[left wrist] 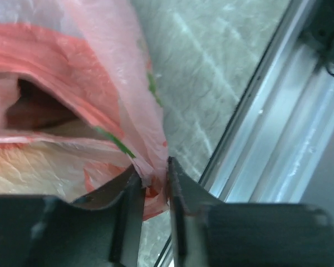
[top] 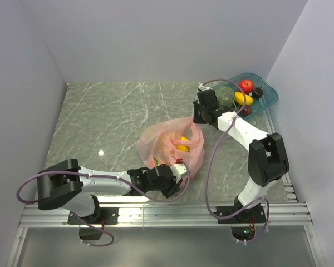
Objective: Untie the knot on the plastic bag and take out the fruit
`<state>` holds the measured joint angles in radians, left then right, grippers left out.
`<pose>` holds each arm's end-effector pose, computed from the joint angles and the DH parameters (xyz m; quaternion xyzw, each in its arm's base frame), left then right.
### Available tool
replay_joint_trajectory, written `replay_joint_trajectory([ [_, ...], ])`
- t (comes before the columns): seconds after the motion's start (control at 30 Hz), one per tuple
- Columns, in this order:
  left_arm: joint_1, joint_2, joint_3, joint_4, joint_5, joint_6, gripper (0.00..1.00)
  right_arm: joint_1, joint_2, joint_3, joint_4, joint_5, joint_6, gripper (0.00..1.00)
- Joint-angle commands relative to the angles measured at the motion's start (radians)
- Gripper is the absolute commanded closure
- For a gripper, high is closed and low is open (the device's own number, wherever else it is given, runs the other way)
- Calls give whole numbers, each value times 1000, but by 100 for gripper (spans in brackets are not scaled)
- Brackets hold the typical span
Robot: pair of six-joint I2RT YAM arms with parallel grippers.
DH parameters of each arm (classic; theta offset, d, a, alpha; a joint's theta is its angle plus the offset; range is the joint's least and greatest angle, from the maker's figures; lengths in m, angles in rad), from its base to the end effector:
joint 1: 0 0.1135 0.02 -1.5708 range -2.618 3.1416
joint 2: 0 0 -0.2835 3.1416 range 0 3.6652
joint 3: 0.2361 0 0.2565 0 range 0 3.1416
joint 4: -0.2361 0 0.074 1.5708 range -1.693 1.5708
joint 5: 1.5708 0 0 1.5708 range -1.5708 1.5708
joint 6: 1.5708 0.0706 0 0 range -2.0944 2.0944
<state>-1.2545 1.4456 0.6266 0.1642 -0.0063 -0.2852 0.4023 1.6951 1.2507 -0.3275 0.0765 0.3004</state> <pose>0.0979 -0.2977 0.1655 0.4167 0.7943 -0.3057 0.3194 0.3790 0.1554 0.2411 -0.0320 0.9202 0.1007 0.3770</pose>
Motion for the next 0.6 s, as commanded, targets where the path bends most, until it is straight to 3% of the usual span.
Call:
replay_joint_trajectory([
  [0.0, -10, -36, 5, -44, -69, -34, 71, 38, -108, 24, -1, -40, 6, 75],
  [0.03, -10, -48, 15, -48, -89, -38, 69, 50, -150, -20, 13, -35, -15, 57],
  [0.13, -10, -74, 22, -39, -112, -55, 57, 121, -287, -62, -28, -15, -37, 40],
  [0.27, -10, -120, 5, 3, -118, -71, 54, 228, -394, -80, -88, 43, -44, 39],
  [0.37, -10, -128, 1, 6, -124, -81, 53, 291, -436, -102, -87, -3, -29, 40],
  [0.57, -10, -165, -36, 27, -124, -98, 51, 333, -355, -109, -96, -75, -41, 40],
])
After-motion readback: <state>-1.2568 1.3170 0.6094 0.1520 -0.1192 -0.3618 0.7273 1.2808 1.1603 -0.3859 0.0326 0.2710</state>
